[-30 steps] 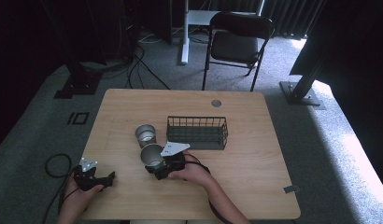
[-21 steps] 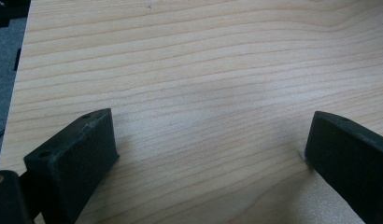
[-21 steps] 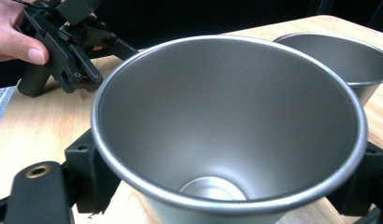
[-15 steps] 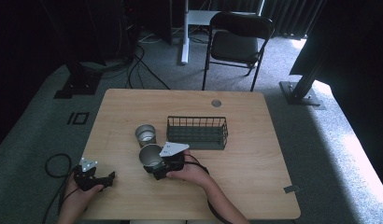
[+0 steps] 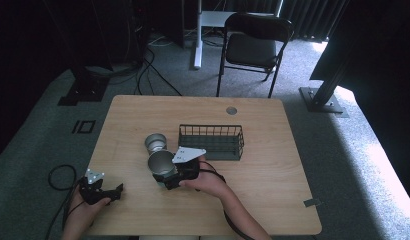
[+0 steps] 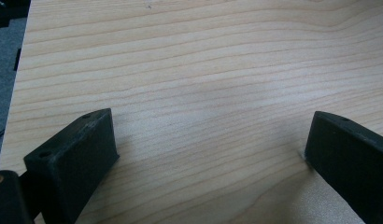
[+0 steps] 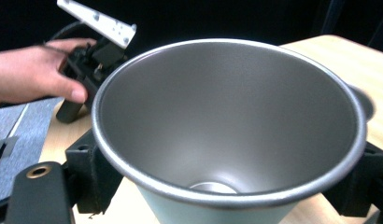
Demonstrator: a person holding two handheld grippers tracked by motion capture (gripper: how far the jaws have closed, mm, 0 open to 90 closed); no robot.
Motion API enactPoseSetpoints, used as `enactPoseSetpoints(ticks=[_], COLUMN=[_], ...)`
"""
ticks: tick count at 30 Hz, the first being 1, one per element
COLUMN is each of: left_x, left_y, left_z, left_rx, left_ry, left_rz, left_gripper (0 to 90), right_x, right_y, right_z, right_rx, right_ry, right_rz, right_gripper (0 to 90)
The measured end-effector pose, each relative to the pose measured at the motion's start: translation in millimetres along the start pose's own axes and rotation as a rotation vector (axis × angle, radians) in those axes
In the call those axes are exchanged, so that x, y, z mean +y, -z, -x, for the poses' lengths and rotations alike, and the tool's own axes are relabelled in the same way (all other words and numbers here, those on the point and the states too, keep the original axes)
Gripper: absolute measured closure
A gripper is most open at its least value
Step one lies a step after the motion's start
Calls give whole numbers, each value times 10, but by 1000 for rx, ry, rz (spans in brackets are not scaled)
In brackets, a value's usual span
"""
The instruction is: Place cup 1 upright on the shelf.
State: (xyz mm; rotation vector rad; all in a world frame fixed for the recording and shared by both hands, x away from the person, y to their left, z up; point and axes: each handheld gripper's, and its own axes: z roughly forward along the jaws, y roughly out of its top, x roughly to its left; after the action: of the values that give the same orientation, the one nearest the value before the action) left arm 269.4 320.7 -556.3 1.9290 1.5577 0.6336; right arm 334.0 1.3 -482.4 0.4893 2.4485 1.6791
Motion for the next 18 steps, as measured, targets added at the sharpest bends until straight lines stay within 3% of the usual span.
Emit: enactPoseSetpoints(ticks=[11, 18], left_x=[0, 0], left_y=[0, 0], left_z=[1, 1], left_rx=[0, 0], left_ry=[1, 1], left_rz=[0, 0], left_gripper=[28, 28], right_x=[278, 415], right_y=[239, 388], right_z=[71, 152], right_rx=[-50, -99], right_ry=[7, -16], right_rz=[76, 117], right_gripper=[142, 142])
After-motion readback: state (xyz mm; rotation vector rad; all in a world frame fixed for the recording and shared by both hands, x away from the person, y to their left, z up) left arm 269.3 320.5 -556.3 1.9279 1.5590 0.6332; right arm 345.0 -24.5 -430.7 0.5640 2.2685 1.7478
